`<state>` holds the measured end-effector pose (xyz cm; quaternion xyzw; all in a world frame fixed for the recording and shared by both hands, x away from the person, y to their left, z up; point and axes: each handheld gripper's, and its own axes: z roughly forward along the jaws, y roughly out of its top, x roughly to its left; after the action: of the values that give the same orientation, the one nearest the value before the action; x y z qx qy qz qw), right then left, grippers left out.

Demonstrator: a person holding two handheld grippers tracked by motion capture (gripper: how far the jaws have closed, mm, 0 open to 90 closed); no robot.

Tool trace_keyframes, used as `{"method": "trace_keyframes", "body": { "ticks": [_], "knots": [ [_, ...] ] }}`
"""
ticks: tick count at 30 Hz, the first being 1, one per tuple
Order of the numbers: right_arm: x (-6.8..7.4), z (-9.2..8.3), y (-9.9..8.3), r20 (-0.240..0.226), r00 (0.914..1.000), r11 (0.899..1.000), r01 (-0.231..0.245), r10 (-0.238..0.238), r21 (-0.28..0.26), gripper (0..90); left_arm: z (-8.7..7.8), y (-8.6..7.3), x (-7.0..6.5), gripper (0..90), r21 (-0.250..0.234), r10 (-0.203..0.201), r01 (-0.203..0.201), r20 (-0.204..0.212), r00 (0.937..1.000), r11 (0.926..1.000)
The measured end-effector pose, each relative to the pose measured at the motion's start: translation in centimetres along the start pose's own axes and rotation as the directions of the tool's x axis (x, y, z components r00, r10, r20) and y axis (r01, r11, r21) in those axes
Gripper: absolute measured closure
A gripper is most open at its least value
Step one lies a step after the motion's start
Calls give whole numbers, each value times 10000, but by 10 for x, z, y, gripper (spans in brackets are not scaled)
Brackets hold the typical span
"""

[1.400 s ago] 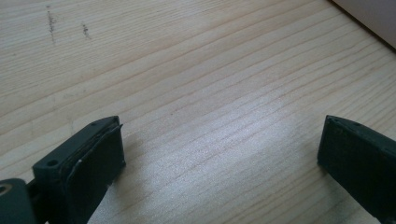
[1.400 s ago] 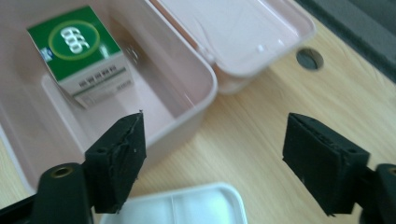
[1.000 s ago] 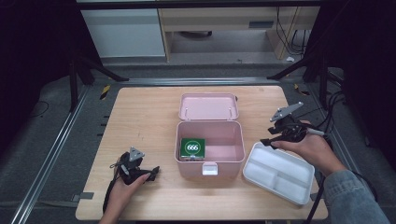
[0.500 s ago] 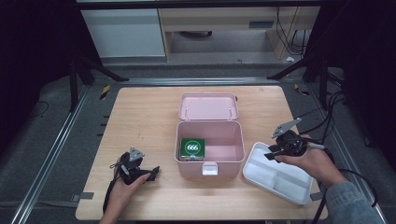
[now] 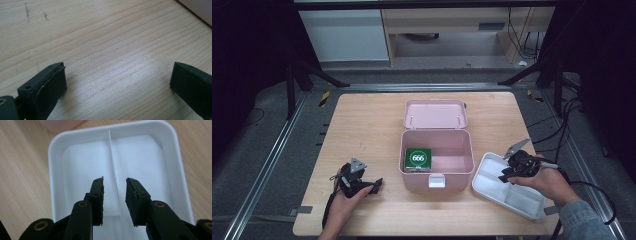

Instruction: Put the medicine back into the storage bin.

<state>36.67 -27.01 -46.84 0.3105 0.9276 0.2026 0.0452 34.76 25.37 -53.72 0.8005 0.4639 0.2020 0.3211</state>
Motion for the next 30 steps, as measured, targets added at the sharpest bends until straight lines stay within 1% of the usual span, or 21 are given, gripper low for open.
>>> {"method": "trace_keyframes", "body": {
  "ticks": [9, 12, 18, 30],
  "knots": [
    [-2, 11, -2, -35, 10000, 9981, 80, -78, 612, 730, 0, 0, 0, 0, -2, -4, 4, 1, 10000, 10000],
    [-3, 14, -2, 22, 9999, 9967, 140, -142, 802, 746, 0, 0, 0, 0, -1, -3, 3, 0, 10000, 10000],
    [-7, 21, -3, -21, 10000, 9945, 76, -74, 1045, 776, 0, 0, 0, 0, -1, -2, 2, 1, 10000, 10000],
    [-7, 27, -3, -101, 9996, 9900, 268, -257, 1386, 812, 0, 0, 0, 0, -1, 0, 0, 0, 10000, 10000]
  ]
}}
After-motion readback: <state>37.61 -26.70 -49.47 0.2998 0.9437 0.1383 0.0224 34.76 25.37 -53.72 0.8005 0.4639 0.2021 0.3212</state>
